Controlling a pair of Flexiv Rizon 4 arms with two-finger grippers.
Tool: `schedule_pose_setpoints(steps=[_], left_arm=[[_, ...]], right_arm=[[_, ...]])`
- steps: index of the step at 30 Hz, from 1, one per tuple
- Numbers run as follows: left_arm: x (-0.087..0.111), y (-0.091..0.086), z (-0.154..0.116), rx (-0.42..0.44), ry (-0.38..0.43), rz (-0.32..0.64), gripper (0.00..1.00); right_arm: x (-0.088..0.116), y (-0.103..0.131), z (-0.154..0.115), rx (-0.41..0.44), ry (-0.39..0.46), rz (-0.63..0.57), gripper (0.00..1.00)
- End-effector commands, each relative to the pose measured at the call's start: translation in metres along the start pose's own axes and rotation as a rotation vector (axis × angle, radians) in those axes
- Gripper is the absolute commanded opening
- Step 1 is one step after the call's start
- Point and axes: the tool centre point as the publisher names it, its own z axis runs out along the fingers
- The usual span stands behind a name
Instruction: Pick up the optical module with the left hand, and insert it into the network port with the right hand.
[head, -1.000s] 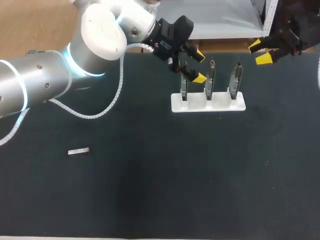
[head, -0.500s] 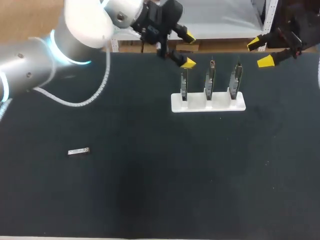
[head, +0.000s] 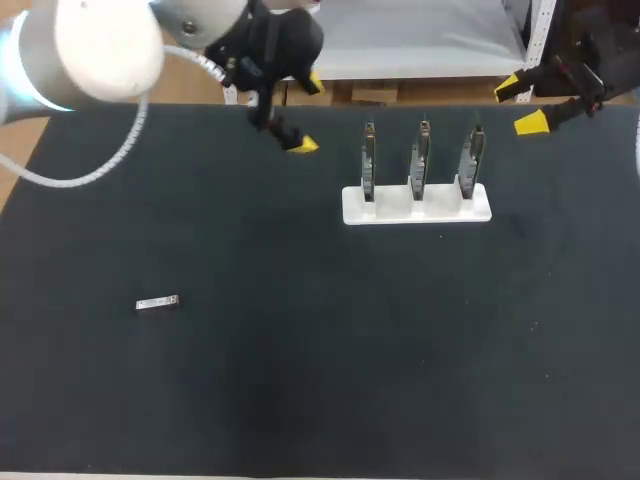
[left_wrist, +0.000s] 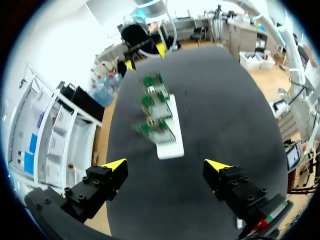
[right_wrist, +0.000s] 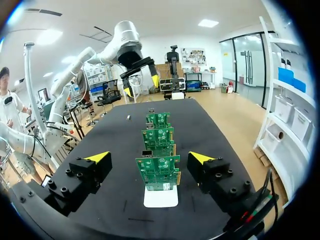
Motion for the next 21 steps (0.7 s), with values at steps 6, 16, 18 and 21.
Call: schedule_pose_setpoints(steps=[6, 16, 18, 21], left_arm=[[0.051, -0.079, -0.036, -0.118, 0.204, -0.148, 1.0], [0.085, -0.133, -0.04, -0.033, 0.413, -0.149, 1.0], [0.089, -0.142, -0.04, -0.008, 0.407, -0.152, 1.0], [0.1, -0.153, -0.04, 0.028, 0.437, -0.152, 1.0]], right_arm=[[0.0, 0.003, 0.001, 0.007, 0.001, -0.001, 1.0], [0.0, 0.003, 0.001, 0.007, 0.001, -0.001, 1.0], [0.0, 0.003, 0.001, 0.007, 0.001, -0.001, 1.0], [0.0, 0.003, 0.001, 0.007, 0.001, -0.001, 1.0]])
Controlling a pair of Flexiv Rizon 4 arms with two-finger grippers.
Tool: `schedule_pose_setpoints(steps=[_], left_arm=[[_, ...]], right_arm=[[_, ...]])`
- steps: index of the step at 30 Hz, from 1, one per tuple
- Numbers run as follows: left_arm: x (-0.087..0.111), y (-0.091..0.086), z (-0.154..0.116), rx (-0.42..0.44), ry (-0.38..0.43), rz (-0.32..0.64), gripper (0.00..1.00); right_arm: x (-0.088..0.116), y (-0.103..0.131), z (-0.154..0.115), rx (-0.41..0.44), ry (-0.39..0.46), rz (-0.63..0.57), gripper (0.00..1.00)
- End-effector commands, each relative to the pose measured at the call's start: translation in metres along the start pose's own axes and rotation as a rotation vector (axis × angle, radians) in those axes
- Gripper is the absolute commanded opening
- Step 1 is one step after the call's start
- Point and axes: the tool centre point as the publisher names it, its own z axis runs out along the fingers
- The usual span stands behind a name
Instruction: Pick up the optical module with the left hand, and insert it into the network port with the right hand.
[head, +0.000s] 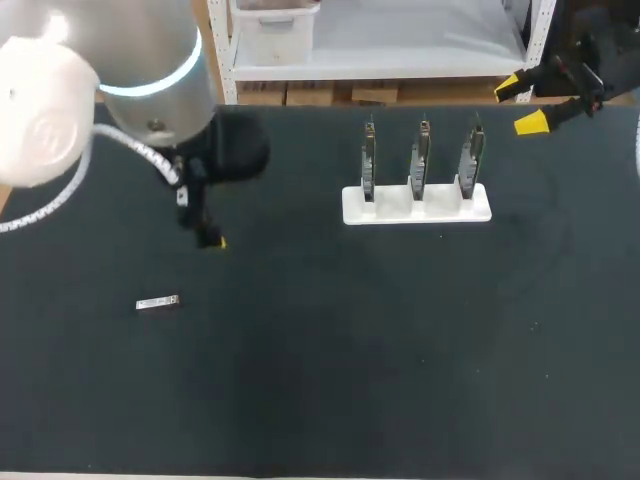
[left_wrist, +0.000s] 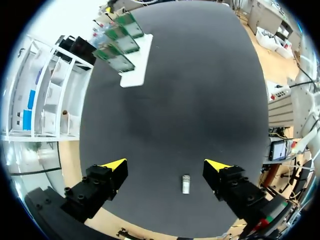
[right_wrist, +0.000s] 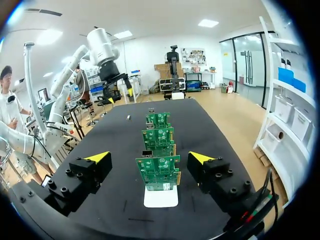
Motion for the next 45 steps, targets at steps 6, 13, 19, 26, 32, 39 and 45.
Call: schedule_pose_setpoints(steps=[6, 13, 19, 26, 32, 39, 45], left_arm=[[0.031, -0.022, 0.01, 0.067, 0.041, -0.025, 1.0], [0.056, -0.043, 0.024, 0.136, 0.084, -0.071, 1.0], [0.077, -0.066, 0.035, 0.179, 0.121, -0.089, 1.0], [0.091, -0.081, 0.048, 0.205, 0.128, -0.129, 1.0], [0.101, -0.083, 0.063, 0.201, 0.13, -0.15, 1.0], [0.105, -0.069, 0.075, 0.166, 0.124, -0.15, 1.0], [0.111, -0.061, 0.09, 0.171, 0.11, -0.149, 1.0]], right_arm=[[0.0, 0.003, 0.001, 0.007, 0.001, -0.001, 1.0], [0.0, 0.003, 0.001, 0.007, 0.001, -0.001, 1.0], [0.0, 0.003, 0.001, 0.007, 0.001, -0.001, 1.0], [0.0, 0.003, 0.001, 0.007, 0.001, -0.001, 1.0], [0.0, 0.003, 0.001, 0.007, 0.001, -0.001, 1.0], [0.0, 0.003, 0.001, 0.007, 0.001, -0.001, 1.0], [0.0, 0.003, 0.001, 0.007, 0.001, -0.001, 1.0]])
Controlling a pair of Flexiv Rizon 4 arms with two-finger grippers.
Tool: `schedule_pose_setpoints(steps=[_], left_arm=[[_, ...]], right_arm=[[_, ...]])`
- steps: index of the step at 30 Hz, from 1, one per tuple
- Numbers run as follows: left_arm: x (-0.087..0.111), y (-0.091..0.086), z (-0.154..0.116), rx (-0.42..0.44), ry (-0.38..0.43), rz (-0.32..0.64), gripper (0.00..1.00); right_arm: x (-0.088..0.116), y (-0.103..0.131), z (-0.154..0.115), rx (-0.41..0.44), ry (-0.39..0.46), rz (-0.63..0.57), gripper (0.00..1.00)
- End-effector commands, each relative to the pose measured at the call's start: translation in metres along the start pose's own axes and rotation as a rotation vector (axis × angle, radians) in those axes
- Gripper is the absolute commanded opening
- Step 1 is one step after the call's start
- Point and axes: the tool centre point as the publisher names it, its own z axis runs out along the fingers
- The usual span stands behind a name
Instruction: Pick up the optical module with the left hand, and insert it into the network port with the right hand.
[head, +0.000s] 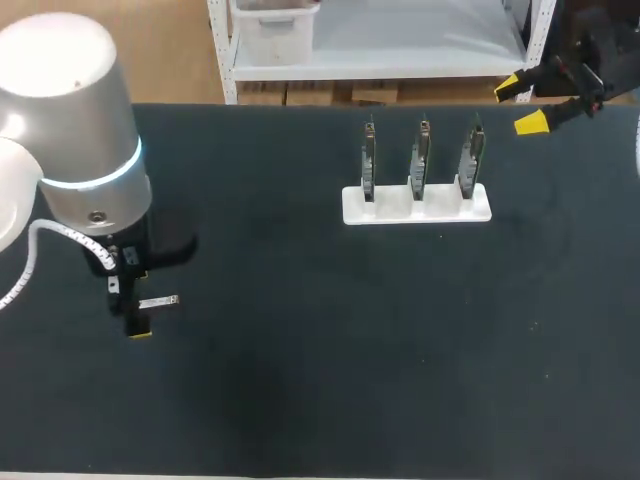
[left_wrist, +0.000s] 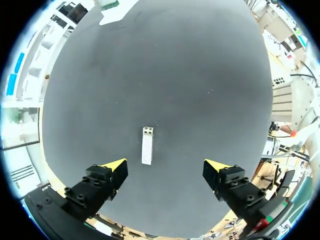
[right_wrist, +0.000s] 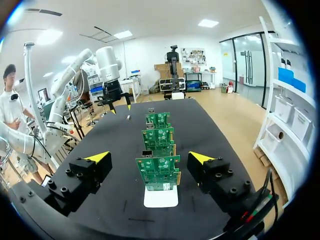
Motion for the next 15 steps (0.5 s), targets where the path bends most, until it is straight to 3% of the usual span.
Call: schedule_pose_setpoints(steps=[1, 15], left_arm=[[-0.003, 0.01, 0.01, 0.017, -0.01, 0.013, 1.0], [-0.001, 0.015, 0.029, 0.056, -0.013, 0.015, 1.0]], right_arm=[[0.0, 0.003, 0.001, 0.007, 0.001, -0.001, 1.0], [0.0, 0.003, 0.001, 0.007, 0.001, -0.001, 1.0]])
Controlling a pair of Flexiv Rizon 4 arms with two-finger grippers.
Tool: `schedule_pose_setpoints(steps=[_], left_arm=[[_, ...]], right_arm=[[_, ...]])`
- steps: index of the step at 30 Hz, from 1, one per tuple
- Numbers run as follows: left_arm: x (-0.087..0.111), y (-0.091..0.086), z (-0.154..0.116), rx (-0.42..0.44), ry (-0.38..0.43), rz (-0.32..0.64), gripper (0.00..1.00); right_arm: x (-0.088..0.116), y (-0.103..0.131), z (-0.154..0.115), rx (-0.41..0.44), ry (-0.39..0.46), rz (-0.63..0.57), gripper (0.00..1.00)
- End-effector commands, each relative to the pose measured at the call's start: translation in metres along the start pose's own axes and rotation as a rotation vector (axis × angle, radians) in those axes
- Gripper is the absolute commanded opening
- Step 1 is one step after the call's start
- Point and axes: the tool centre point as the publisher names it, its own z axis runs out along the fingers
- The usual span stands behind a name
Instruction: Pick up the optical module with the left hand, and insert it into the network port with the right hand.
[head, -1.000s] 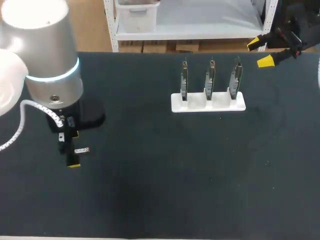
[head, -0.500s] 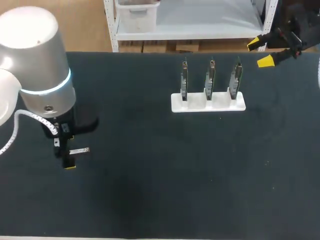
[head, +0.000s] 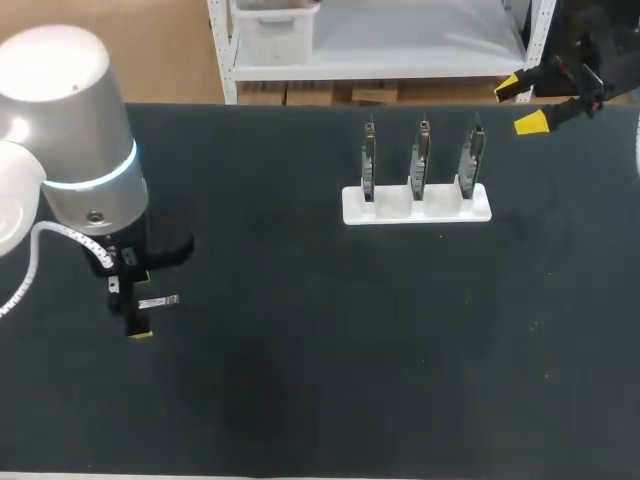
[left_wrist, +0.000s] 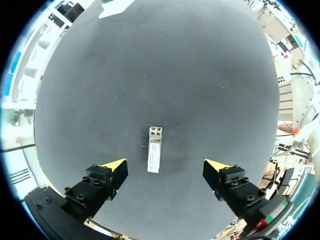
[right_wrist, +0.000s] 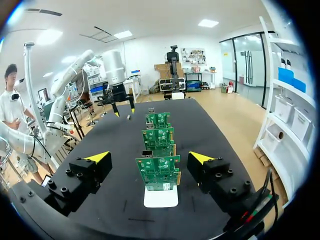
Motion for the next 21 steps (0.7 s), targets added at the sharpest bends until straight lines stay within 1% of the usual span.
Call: schedule_pose_setpoints(steps=[1, 6, 9, 21], left_arm=[[-0.0031, 0.0016, 0.0017, 0.013, 0.007, 0.003, 1.0], [-0.0048, 0.0011, 0.0028, 0.012, 0.009, 0.018, 1.0], [-0.0019, -0.0003, 0.0096, 0.017, 0.012, 0.027, 1.0], [-0.004, -0.001, 0.0077, 0.013, 0.018, 0.036, 1.0]], right_arm=[[-0.0002, 0.0031, 0.0006, 0.007, 0.001, -0.001, 1.0], [-0.0002, 0.0031, 0.0006, 0.007, 0.001, -0.001, 1.0], [-0.0002, 0.0031, 0.0006, 0.007, 0.001, -0.001, 1.0], [-0.0002, 0.0031, 0.0006, 0.007, 0.001, -0.001, 1.0]])
